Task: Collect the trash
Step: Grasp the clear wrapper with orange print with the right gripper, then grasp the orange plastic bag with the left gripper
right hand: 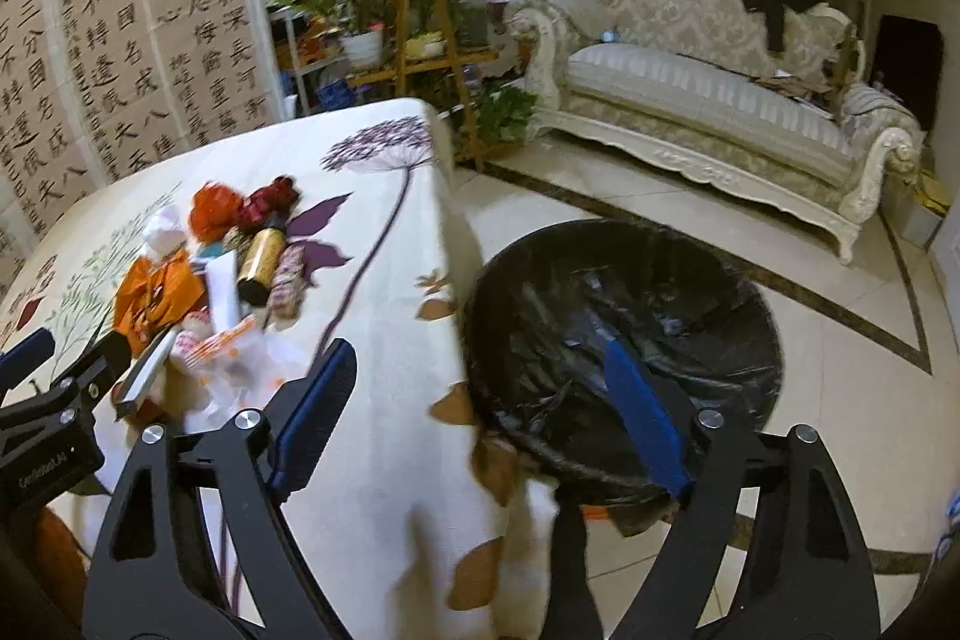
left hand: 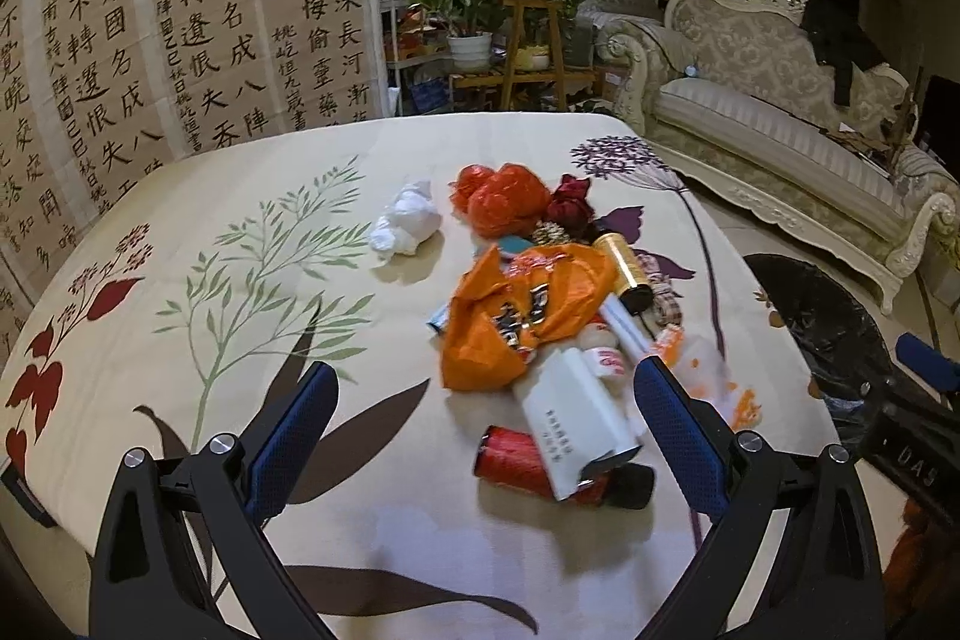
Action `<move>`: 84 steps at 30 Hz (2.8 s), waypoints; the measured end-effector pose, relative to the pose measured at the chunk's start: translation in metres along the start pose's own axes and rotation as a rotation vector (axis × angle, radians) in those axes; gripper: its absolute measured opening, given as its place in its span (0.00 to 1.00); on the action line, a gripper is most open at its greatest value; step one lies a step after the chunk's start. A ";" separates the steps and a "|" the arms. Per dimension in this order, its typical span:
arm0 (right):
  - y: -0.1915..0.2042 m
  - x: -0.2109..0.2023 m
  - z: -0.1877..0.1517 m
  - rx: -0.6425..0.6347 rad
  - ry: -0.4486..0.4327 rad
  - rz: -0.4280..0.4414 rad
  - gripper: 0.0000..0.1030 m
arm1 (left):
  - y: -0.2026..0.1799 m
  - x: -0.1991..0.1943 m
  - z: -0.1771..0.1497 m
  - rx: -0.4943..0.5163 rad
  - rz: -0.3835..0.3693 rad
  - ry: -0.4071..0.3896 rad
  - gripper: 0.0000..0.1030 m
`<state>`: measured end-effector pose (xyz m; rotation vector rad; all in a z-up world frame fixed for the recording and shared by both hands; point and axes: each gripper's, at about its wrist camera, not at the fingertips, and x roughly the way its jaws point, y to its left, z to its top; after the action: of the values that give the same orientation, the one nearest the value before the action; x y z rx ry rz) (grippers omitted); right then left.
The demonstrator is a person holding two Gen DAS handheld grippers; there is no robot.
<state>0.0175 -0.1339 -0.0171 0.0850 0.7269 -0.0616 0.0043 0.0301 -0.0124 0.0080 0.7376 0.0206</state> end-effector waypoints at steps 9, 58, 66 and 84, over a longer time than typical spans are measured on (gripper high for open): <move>0.035 0.007 -0.004 -0.073 0.033 0.089 0.80 | 0.015 0.002 -0.002 -0.003 -0.002 0.023 0.93; 0.045 0.021 0.006 -0.048 0.089 0.266 0.14 | 0.027 0.042 0.022 0.010 -0.140 0.099 0.63; 0.034 0.022 0.007 -0.025 0.086 0.253 0.14 | 0.018 0.051 0.018 0.047 -0.164 0.120 0.55; 0.022 0.015 0.011 0.005 0.056 0.241 0.14 | 0.024 0.020 0.021 0.014 -0.151 0.033 0.42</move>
<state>0.0381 -0.1139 -0.0178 0.1792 0.7675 0.1696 0.0332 0.0546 -0.0101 -0.0347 0.7701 -0.1283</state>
